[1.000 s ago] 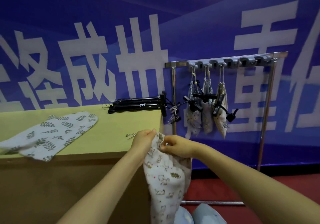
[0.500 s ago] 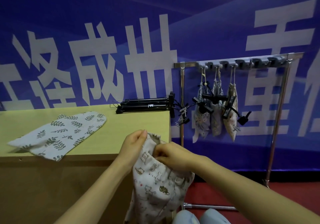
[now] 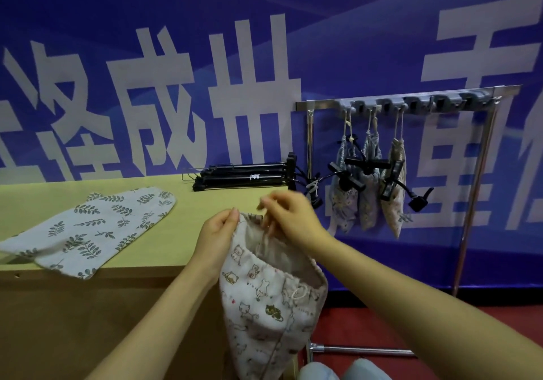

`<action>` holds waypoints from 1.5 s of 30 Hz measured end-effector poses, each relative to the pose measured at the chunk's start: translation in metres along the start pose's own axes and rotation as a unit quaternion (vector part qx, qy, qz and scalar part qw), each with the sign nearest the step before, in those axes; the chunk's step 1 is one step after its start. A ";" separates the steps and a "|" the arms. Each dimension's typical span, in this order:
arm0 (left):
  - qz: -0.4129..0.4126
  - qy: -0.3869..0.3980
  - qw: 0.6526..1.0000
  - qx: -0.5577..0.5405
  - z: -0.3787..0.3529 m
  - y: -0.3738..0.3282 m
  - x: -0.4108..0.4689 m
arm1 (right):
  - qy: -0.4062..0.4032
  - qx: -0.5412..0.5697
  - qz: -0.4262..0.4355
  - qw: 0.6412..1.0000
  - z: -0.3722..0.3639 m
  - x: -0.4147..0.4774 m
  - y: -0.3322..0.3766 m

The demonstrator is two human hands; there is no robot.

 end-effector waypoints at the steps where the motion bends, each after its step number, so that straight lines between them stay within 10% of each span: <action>1: -0.002 0.002 1.000 -0.004 -0.003 -0.002 0.002 | -0.064 -0.001 0.005 0.998 0.009 0.011 0.002; 5: 0.007 0.006 1.000 -0.009 -0.013 0.013 0.016 | -0.169 -0.100 -0.024 0.980 0.016 0.062 -0.031; 15: -0.019 -0.065 0.997 0.022 -0.020 0.027 0.033 | 0.049 -0.503 0.055 0.861 -0.046 0.173 -0.117; 45: -0.068 -0.088 0.993 0.041 -0.017 0.024 0.034 | 0.016 -0.589 0.088 0.803 -0.068 0.202 -0.145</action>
Point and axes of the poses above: each hand's wrist, its own x-axis towards the middle knuckle, its own z-axis out of the back of the hand, y = z × x, the point moved 8 cm from there along x, towards the middle knuckle, and after that the axes turned 9 degrees about -y, right-handed, at the moved point
